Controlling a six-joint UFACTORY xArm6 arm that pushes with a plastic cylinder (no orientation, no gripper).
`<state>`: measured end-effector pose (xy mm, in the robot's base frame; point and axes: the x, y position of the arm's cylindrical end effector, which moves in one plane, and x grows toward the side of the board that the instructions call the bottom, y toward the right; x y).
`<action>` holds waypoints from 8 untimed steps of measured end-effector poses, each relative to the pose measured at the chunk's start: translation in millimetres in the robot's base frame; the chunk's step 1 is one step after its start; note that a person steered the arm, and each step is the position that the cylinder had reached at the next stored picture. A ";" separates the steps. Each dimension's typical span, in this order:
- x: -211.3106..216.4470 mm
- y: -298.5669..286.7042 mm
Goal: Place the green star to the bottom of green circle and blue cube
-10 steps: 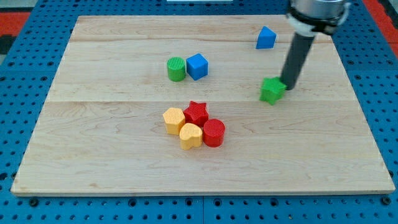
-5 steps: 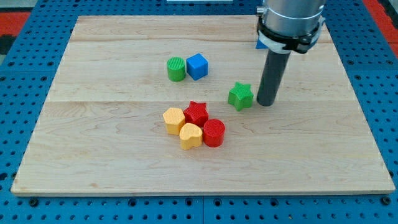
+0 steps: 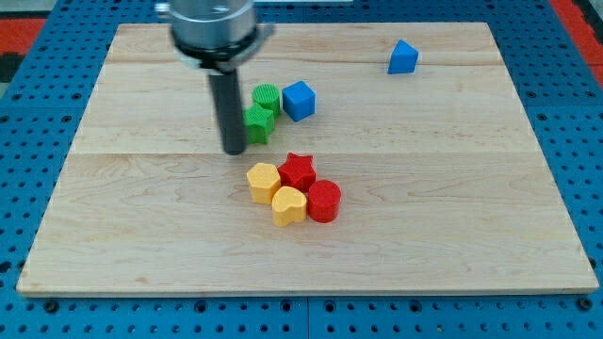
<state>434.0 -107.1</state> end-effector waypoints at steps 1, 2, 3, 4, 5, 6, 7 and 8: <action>-5.7 -29.8; -16.6 -9.6; -17.4 17.7; -17.4 40.7; -26.7 53.1; -1.3 46.7; 6.0 121.2; -42.2 200.3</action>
